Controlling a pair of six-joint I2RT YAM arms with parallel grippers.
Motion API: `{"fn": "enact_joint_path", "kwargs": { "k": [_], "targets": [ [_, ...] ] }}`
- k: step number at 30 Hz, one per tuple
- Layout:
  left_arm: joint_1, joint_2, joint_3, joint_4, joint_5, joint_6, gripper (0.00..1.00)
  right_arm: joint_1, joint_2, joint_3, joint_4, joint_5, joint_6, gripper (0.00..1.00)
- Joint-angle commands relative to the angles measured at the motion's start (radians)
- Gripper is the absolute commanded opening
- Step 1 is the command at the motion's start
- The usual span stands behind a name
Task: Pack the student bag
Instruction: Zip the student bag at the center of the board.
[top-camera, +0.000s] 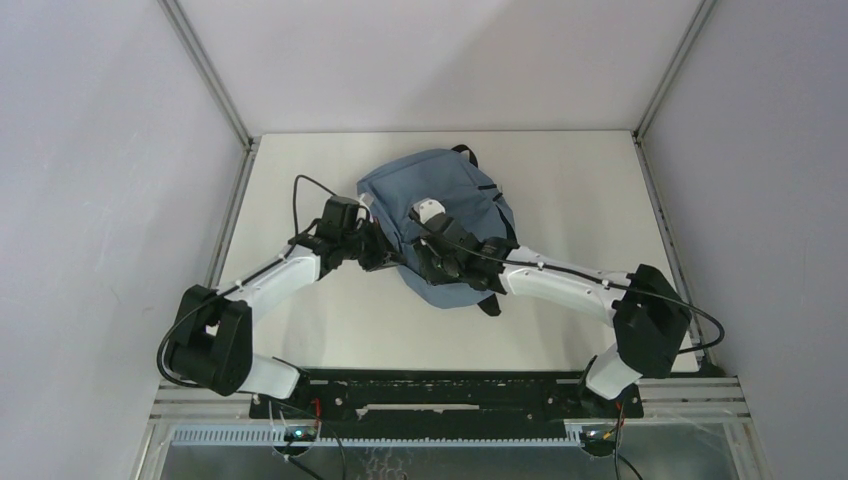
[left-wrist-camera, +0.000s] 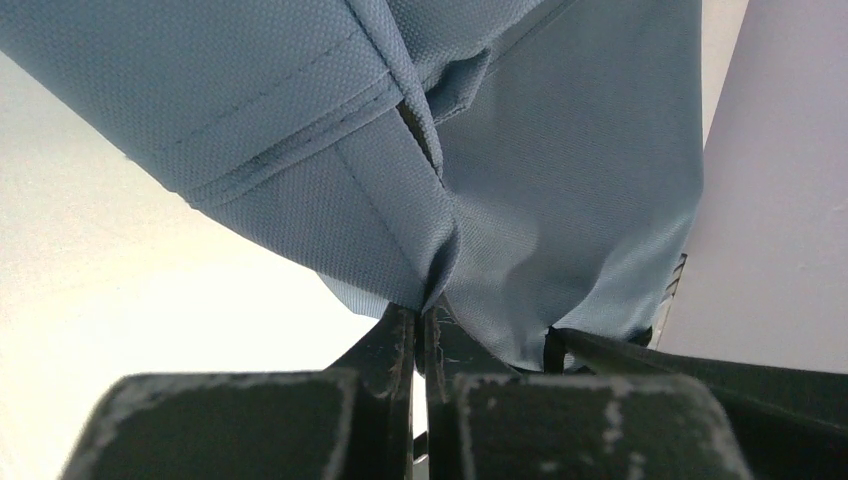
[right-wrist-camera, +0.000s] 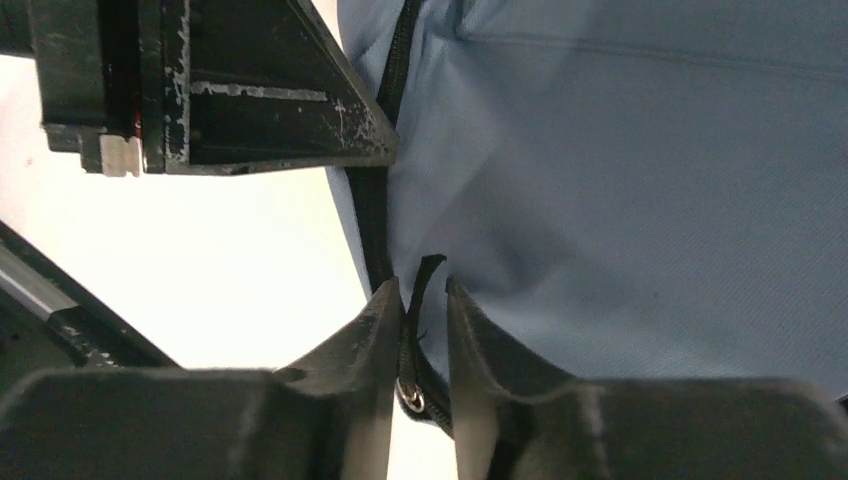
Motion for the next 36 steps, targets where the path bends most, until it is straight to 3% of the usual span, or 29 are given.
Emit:
{"fn": "enact_joint_path", "kwargs": {
  "k": [1,3,7,19,25,29,34,35,36],
  "targets": [
    [-0.013,-0.044,-0.014,0.045,0.033,0.019,0.0,0.013,0.011,0.057,-0.01,0.084,0.009,0.21],
    [-0.013,-0.045,-0.014,0.044,0.032,0.02,0.0,0.012,-0.004,0.057,-0.019,0.095,0.022,0.0],
    [-0.011,-0.042,-0.009,0.026,0.011,0.029,0.0,0.012,-0.056,0.038,-0.041,0.114,0.035,0.0],
    [0.106,-0.087,-0.001,-0.05,-0.064,0.055,0.0,-0.002,-0.339,-0.235,-0.051,0.306,0.102,0.0],
    [0.155,-0.088,0.029,-0.087,-0.083,0.081,0.0,0.025,-0.39,-0.254,-0.083,0.389,0.121,0.0],
    [0.182,-0.079,0.065,-0.1,-0.082,0.104,0.0,0.051,-0.463,-0.26,0.005,0.366,0.066,0.0],
    [0.182,-0.047,0.154,-0.162,-0.053,0.172,0.0,0.052,-0.437,-0.234,0.094,0.294,0.013,0.0],
    [0.182,-0.05,0.163,-0.173,-0.043,0.187,0.04,0.052,-0.422,-0.225,0.102,0.277,0.011,0.0],
    [0.182,-0.058,0.17,-0.183,-0.036,0.201,0.17,0.051,-0.407,-0.214,0.104,0.248,0.017,0.0]
  ]
}}
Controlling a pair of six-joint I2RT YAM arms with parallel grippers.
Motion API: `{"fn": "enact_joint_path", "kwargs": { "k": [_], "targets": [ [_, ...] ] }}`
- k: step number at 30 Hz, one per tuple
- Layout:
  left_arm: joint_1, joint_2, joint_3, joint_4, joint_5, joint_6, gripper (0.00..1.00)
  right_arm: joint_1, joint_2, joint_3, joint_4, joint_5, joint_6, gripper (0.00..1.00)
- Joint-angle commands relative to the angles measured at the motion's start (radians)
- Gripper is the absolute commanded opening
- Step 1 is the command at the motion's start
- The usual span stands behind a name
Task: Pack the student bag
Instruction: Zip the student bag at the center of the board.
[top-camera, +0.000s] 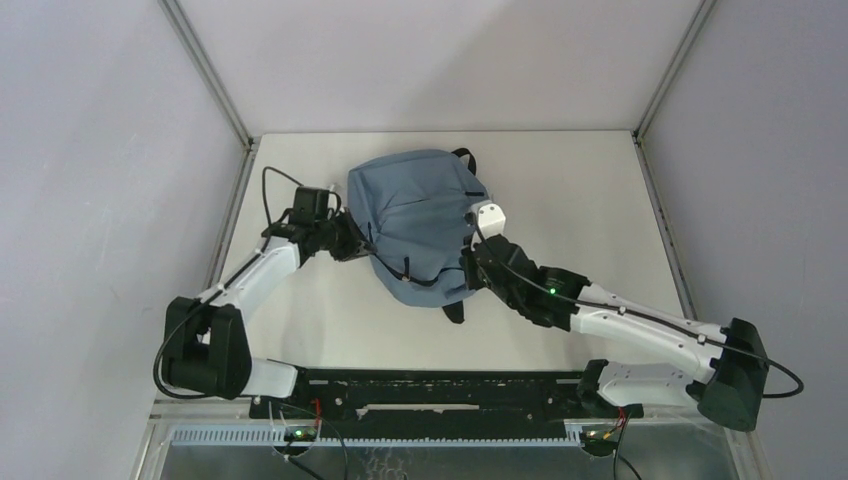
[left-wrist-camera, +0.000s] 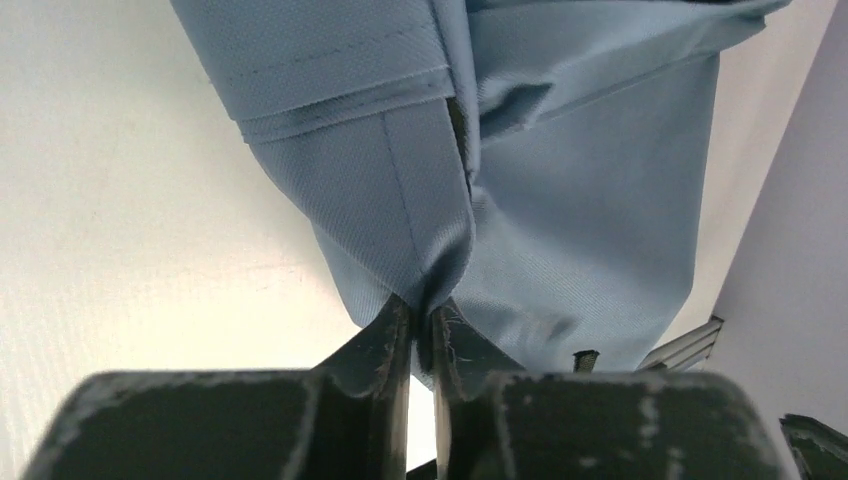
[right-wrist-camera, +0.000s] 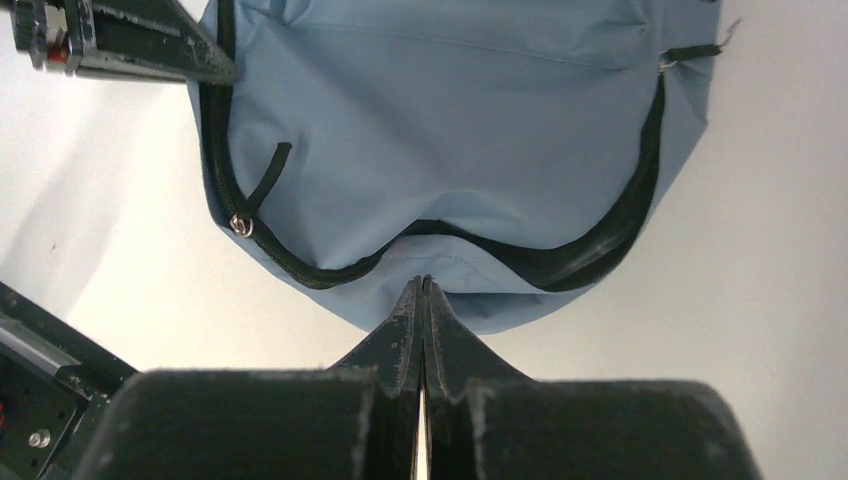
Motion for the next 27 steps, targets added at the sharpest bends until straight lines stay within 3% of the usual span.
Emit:
{"fn": "enact_joint_path", "kwargs": {
  "k": [1,2,3,4,5,7,11,16,21,27],
  "targets": [
    [0.0,-0.04,0.117,-0.025,0.015,0.104,0.31,-0.012,0.055,0.06,0.051,-0.076,-0.032,0.0],
    [0.0,-0.06,0.119,-0.041,0.007,0.119,0.43,-0.03,0.069,0.067,0.041,-0.115,-0.009,0.0],
    [-0.001,-0.082,0.119,-0.062,-0.007,0.128,0.53,-0.059,0.082,0.071,0.029,-0.167,0.02,0.12],
    [-0.004,-0.109,0.118,-0.088,-0.022,0.134,0.59,-0.093,0.096,0.07,0.013,-0.217,0.056,0.3],
    [-0.008,-0.135,0.114,-0.1,-0.036,0.14,0.64,-0.127,0.103,0.068,0.001,-0.262,0.091,0.41],
    [-0.03,-0.191,0.098,-0.13,-0.071,0.139,0.72,-0.196,0.121,0.056,-0.007,-0.349,0.143,0.52],
    [-0.127,-0.249,0.045,-0.166,-0.115,0.068,0.74,-0.315,0.134,0.014,0.012,-0.499,0.2,0.56],
    [-0.236,-0.249,-0.044,-0.13,-0.156,-0.1,0.75,-0.391,0.181,-0.009,-0.01,-0.482,0.198,0.66],
    [-0.244,-0.255,-0.143,0.037,-0.181,-0.219,0.75,-0.469,0.245,-0.042,0.068,-0.533,0.205,0.67],
    [-0.244,-0.183,-0.166,0.115,-0.182,-0.258,0.65,-0.489,0.343,-0.042,0.188,-0.557,0.223,0.66]
  ]
}}
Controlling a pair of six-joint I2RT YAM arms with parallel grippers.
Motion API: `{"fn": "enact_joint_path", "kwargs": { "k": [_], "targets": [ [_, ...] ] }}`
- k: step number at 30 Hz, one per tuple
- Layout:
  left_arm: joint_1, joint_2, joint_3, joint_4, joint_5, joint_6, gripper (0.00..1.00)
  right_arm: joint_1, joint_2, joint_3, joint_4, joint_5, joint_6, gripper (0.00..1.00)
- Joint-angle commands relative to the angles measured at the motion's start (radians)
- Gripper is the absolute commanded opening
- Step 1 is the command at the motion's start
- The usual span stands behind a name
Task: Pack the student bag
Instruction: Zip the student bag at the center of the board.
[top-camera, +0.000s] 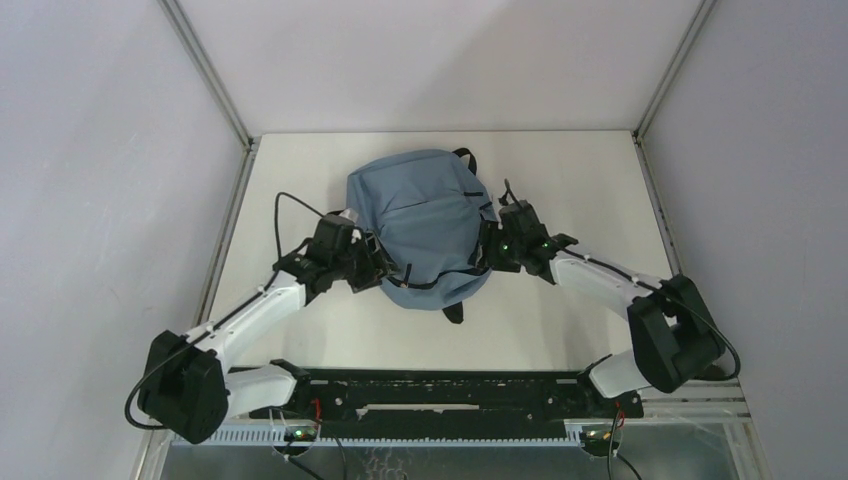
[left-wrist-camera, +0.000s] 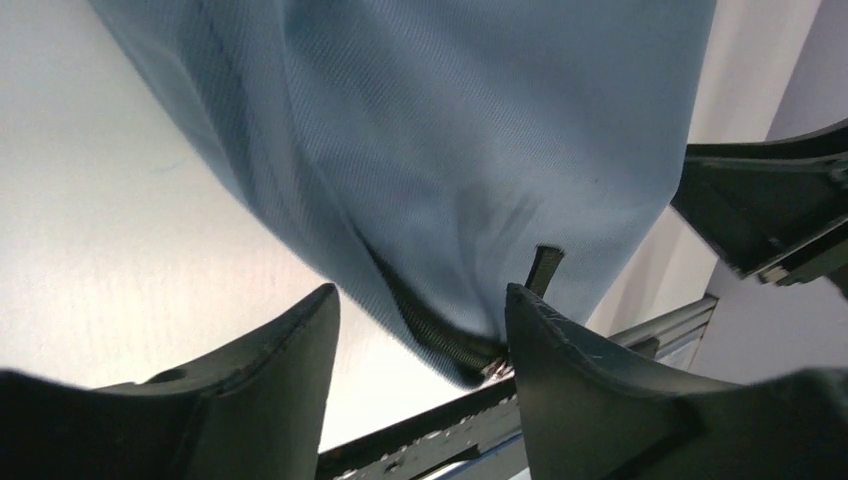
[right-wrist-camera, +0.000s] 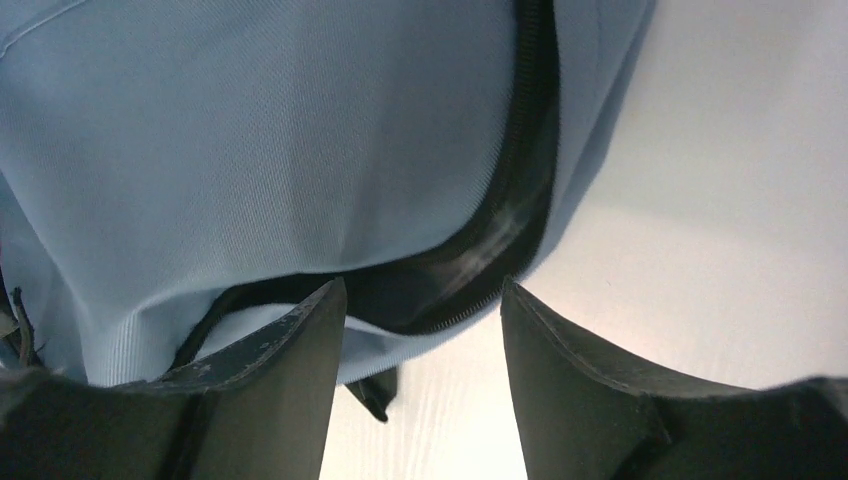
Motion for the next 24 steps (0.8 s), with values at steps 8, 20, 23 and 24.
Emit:
{"fn": "enact_joint_path", "kwargs": {
  "k": [8,20,23,24],
  "targets": [
    [0.003,0.099,-0.001,0.132,-0.018,-0.039,0.1,-0.021,0.134,0.033,0.233,-0.043,0.032,0.62],
    [0.006,0.09,0.004,0.121,0.006,0.008,0.0,-0.03,0.118,0.115,0.248,-0.054,-0.035,0.0],
    [0.009,0.09,0.008,0.117,0.015,0.02,0.0,-0.03,0.054,0.13,0.238,-0.035,-0.06,0.0],
    [0.009,0.093,0.011,0.116,0.017,0.026,0.0,-0.03,0.037,0.135,0.237,-0.034,-0.065,0.0]
  ]
}}
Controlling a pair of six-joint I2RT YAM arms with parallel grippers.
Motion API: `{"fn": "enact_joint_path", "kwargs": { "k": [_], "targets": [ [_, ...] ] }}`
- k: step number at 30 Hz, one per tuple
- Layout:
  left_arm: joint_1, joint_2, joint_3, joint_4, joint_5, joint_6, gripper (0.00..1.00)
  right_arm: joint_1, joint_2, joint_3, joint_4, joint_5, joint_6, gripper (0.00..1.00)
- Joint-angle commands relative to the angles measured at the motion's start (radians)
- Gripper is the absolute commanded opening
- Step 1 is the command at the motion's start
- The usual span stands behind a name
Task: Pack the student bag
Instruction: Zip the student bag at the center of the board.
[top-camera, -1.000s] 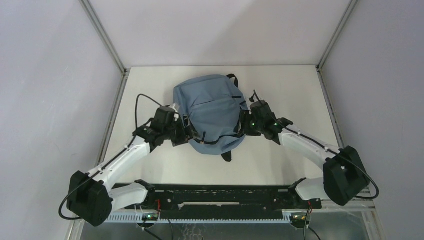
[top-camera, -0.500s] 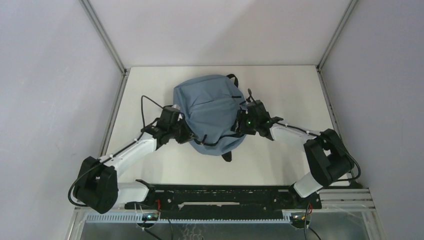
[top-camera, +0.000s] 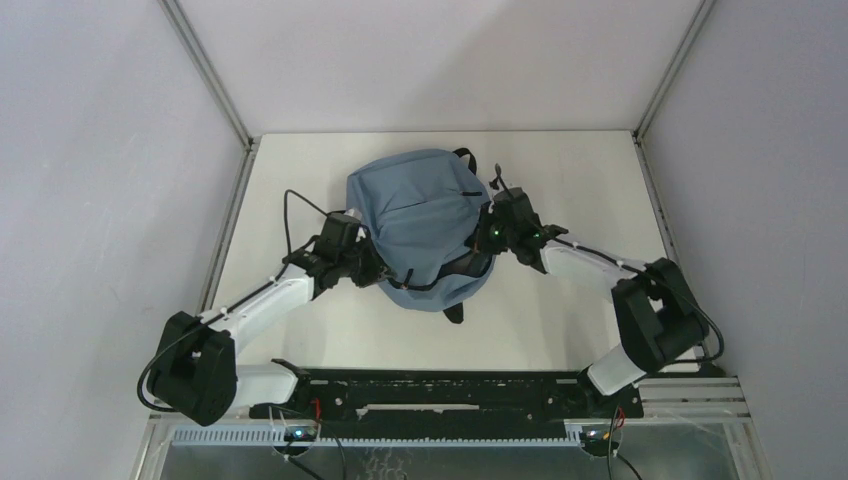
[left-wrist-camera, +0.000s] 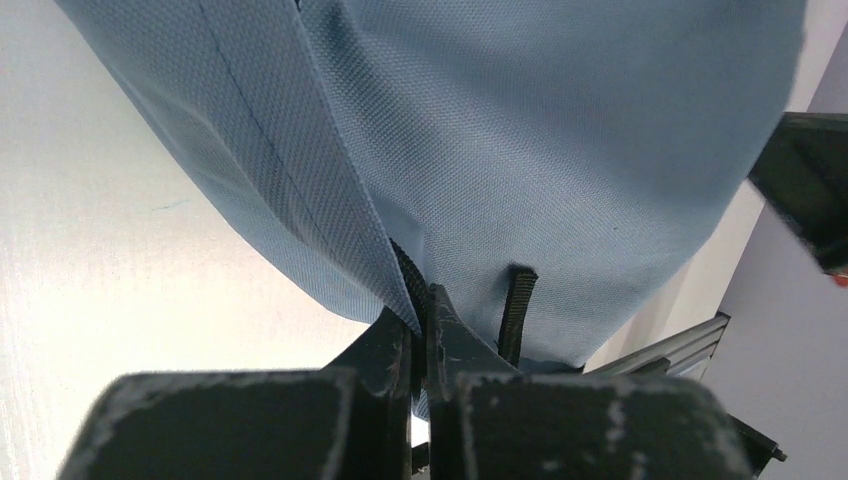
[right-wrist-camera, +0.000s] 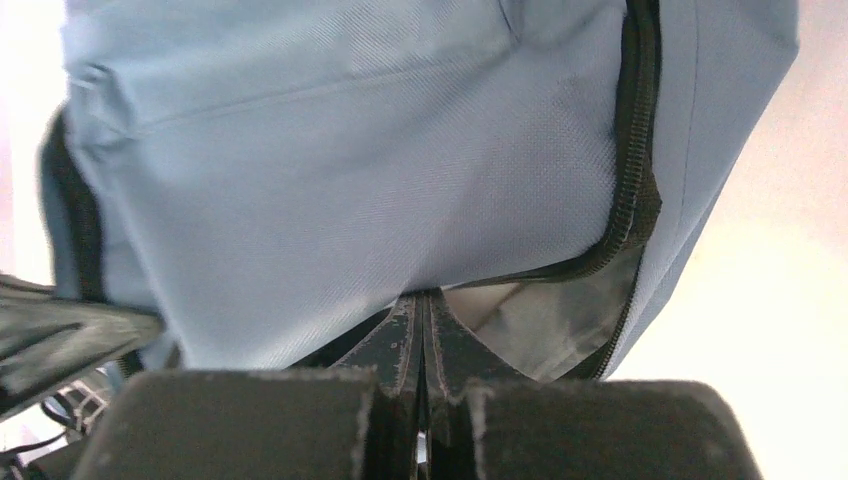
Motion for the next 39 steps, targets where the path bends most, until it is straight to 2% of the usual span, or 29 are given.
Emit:
{"fn": "enact_joint_path", "kwargs": {
  "k": [1,8,14,16,17,19,25,26,29,34,39],
  "targets": [
    [0.006,-0.012,0.013,0.021,0.034,0.048,0.0,-0.009,-0.13,0.067,0.041,0.024,-0.057,0.0],
    [0.006,0.007,0.028,0.017,0.058,0.07,0.0,-0.026,-0.118,0.093,0.053,-0.023,-0.063,0.0],
    [0.006,-0.003,0.031,0.01,0.056,0.085,0.0,-0.078,-0.115,0.098,-0.041,-0.089,-0.04,0.02],
    [0.007,-0.005,0.032,0.007,0.057,0.092,0.0,-0.063,-0.142,0.098,-0.087,-0.09,-0.094,0.28],
    [0.006,-0.003,0.035,0.008,0.059,0.097,0.0,-0.043,-0.154,0.099,-0.112,-0.089,-0.124,0.36],
    [0.007,0.001,0.041,0.007,0.064,0.105,0.0,0.005,-0.165,0.098,-0.156,-0.094,-0.17,0.44],
    [0.006,0.014,0.056,0.011,0.061,0.11,0.0,0.131,-0.097,0.095,-0.212,-0.141,-0.199,0.49],
    [0.006,0.014,0.056,0.014,0.061,0.106,0.0,0.134,-0.085,0.09,-0.204,-0.161,-0.193,0.51],
    [0.007,0.015,0.057,0.02,0.065,0.107,0.0,0.131,-0.052,0.076,-0.175,-0.211,-0.159,0.66],
    [0.006,0.03,0.063,0.02,0.075,0.115,0.0,0.128,0.003,0.06,-0.134,-0.323,-0.164,0.69],
    [0.007,0.035,0.07,0.022,0.076,0.118,0.0,0.101,-0.006,0.044,-0.131,-0.549,-0.177,0.7]
  ]
}}
